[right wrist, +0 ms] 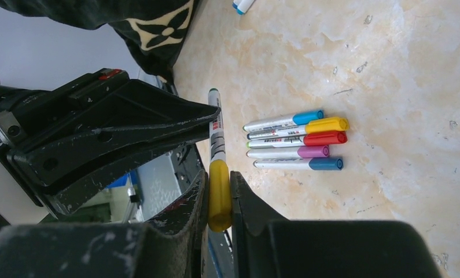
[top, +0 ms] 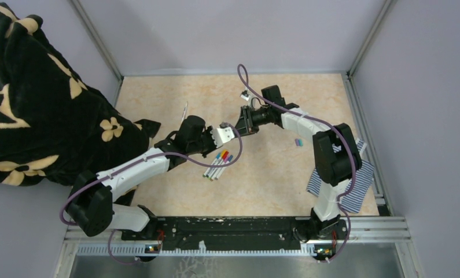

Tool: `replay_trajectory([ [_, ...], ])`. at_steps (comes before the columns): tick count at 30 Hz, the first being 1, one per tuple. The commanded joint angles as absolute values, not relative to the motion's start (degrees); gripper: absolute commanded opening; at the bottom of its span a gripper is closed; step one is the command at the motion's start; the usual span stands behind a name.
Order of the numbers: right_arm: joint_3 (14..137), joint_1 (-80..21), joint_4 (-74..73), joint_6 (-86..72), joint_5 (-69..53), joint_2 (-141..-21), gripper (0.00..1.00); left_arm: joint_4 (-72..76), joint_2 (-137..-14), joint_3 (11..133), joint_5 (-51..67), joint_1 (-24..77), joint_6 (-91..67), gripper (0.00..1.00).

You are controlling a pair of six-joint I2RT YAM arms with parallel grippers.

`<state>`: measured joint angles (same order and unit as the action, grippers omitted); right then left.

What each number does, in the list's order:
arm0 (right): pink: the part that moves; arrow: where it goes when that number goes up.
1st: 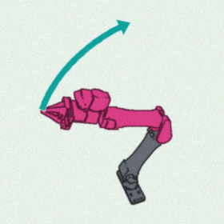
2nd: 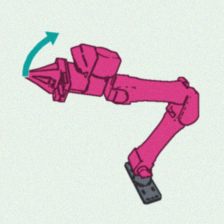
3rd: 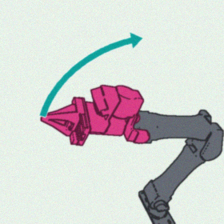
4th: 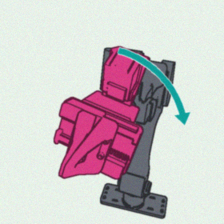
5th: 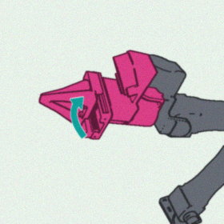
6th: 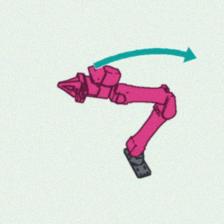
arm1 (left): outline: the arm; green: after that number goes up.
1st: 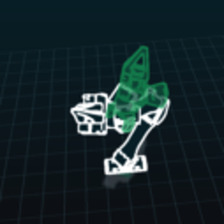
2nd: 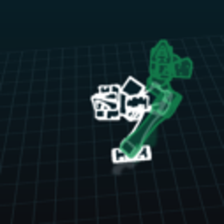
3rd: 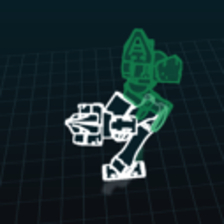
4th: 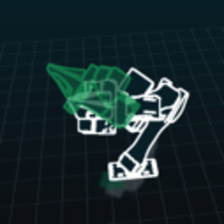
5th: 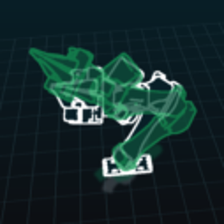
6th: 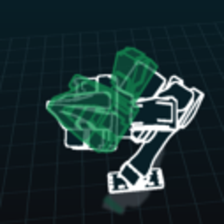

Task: Open the pen caps
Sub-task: Open the pen cap from the pen.

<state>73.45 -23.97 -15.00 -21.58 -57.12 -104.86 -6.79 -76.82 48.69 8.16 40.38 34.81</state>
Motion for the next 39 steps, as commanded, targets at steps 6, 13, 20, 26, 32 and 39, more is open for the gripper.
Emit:
replay_trajectory([
  [6,74.34,-24.26,-13.69,-19.78,-57.83,-104.48,0.00,-6.03,-75.75,48.51,10.22,40.61,35.20,0.40],
  [13,74.00,-24.26,-13.07,-20.01,-59.62,-103.57,0.00,-6.02,-76.92,48.78,9.56,40.61,34.82,0.44],
  [20,73.92,-24.39,-13.12,-20.15,-61.96,-103.70,0.00,-5.13,-77.43,48.59,8.44,40.66,34.20,0.49],
  [26,74.17,-24.99,-13.61,-19.86,-62.25,-104.14,0.00,-5.16,-77.52,48.58,9.04,40.63,34.08,0.40],
  [32,74.55,-25.33,-14.05,-19.56,-62.35,-104.20,0.00,-5.29,-77.59,48.29,9.53,40.65,34.25,0.08],
  [39,76.89,-25.31,-18.54,-14.83,-60.93,-104.86,0.00,-6.67,-77.59,48.54,12.09,40.52,34.22,0.00],
])
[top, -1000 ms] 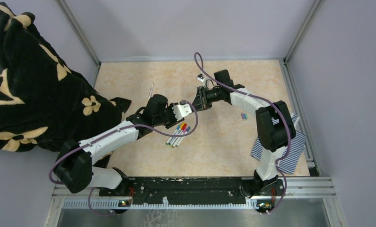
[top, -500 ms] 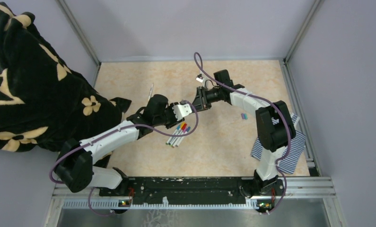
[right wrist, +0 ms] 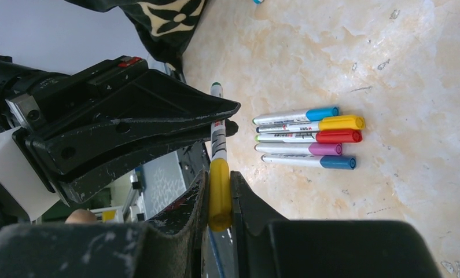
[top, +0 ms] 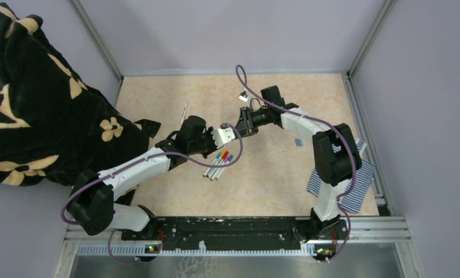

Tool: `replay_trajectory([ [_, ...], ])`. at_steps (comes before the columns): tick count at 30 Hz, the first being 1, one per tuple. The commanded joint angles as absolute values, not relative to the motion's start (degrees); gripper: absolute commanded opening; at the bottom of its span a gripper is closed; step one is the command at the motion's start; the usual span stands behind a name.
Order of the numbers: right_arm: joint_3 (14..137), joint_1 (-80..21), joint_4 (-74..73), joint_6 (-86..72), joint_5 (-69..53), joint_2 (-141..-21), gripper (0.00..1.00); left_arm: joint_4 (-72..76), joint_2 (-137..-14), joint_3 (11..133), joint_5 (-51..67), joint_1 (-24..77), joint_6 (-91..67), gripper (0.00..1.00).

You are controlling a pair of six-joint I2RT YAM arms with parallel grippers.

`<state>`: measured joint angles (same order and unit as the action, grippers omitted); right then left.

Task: Open the pen caps
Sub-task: Open the pen cap from the pen.

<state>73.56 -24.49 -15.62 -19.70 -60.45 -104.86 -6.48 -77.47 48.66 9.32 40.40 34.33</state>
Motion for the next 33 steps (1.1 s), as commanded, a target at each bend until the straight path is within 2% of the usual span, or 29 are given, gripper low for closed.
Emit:
replay_trajectory([
  [1,77.86,-25.31,-20.41,-13.04,-60.15,-105.01,0.00,-7.55,-77.46,48.91,13.34,40.40,33.80,0.00],
  [8,80.49,-24.90,-25.68,-6.55,-58.23,-105.08,0.00,-12.28,-77.47,51.39,21.84,37.95,32.13,0.00],
  [16,80.45,-23.98,-25.63,-8.93,-59.86,-104.12,0.00,-4.60,-77.30,47.74,8.48,37.88,32.22,0.00],
  [24,80.31,-20.97,-24.80,-11.87,-60.92,-102.98,0.00,-0.45,-76.45,46.30,2.02,37.97,31.79,0.00],
  [33,81.32,-18.42,-27.50,-7.59,-59.25,-100.79,0.00,-6.78,-77.91,48.63,11.73,37.79,31.85,0.00],
])
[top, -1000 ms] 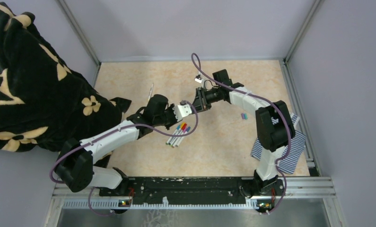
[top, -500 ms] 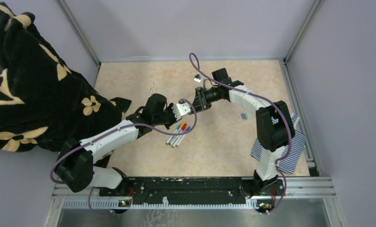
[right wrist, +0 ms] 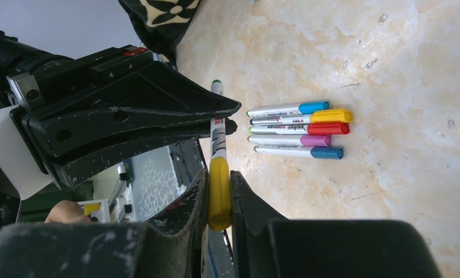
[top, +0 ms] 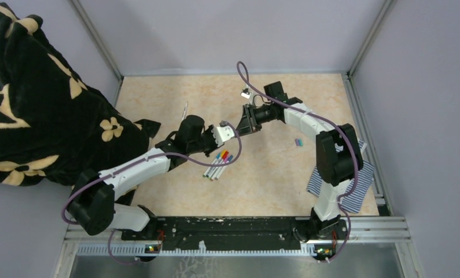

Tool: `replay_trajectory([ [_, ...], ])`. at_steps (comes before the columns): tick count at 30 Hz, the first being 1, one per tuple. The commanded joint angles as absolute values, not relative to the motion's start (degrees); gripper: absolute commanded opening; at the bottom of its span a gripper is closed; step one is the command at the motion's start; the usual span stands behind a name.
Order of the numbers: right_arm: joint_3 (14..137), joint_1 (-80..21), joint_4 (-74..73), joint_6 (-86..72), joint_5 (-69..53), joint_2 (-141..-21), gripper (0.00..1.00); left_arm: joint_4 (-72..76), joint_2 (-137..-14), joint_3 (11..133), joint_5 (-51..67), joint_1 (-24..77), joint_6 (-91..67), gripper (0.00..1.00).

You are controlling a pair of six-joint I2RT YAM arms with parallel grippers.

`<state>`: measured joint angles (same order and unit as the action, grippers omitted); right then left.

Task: Open the pen caps
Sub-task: Open the pen cap from the pen.

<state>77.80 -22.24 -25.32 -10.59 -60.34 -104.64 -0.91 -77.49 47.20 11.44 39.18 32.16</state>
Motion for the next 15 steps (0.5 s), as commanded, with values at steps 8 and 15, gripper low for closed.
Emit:
replay_trajectory([
  [8,82.34,-16.00,-30.28,-5.16,-60.73,-99.32,0.00,-12.54,-79.50,51.04,19.60,37.22,32.55,0.00],
  [15,85.25,-15.78,-36.61,1.03,-58.01,-98.69,0.00,-16.49,-81.39,53.49,21.70,36.83,33.60,0.00],
])
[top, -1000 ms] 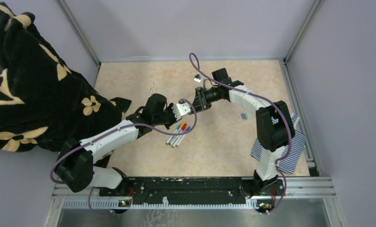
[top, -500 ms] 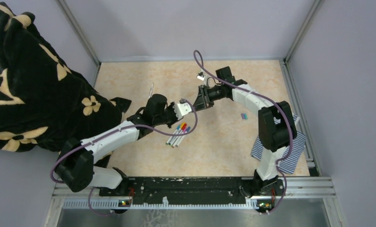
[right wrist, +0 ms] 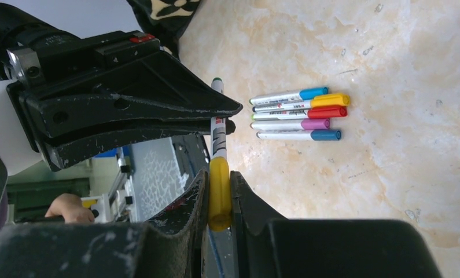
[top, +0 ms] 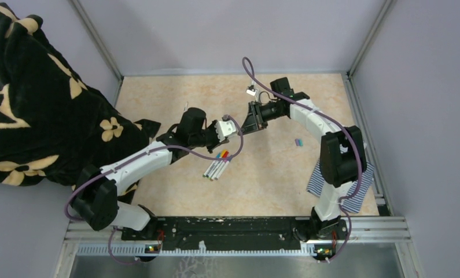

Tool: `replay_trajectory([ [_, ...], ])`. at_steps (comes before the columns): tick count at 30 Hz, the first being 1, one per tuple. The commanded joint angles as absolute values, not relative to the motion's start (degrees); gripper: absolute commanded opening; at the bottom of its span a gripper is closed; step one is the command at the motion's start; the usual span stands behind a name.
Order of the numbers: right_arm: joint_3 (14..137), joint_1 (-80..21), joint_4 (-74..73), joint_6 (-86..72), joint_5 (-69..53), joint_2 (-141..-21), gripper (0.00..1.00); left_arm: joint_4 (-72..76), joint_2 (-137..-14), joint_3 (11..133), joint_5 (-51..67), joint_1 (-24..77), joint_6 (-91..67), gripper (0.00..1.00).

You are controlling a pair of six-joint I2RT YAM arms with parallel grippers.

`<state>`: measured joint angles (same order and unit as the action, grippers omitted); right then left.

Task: Open the pen caps
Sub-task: Open the pen cap from the pen, then place the pen at the center of the board.

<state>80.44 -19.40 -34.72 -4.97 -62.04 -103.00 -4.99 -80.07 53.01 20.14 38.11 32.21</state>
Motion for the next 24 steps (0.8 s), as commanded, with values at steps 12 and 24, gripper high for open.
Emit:
replay_trajectory([
  [12,86.11,-14.73,-38.29,3.18,-57.36,-97.03,0.00,-19.51,-83.91,55.05,22.60,36.74,34.90,0.00],
  [24,86.10,-12.36,-38.41,3.34,-59.02,-95.22,0.00,-22.55,-85.10,56.45,23.17,35.98,35.92,0.00],
])
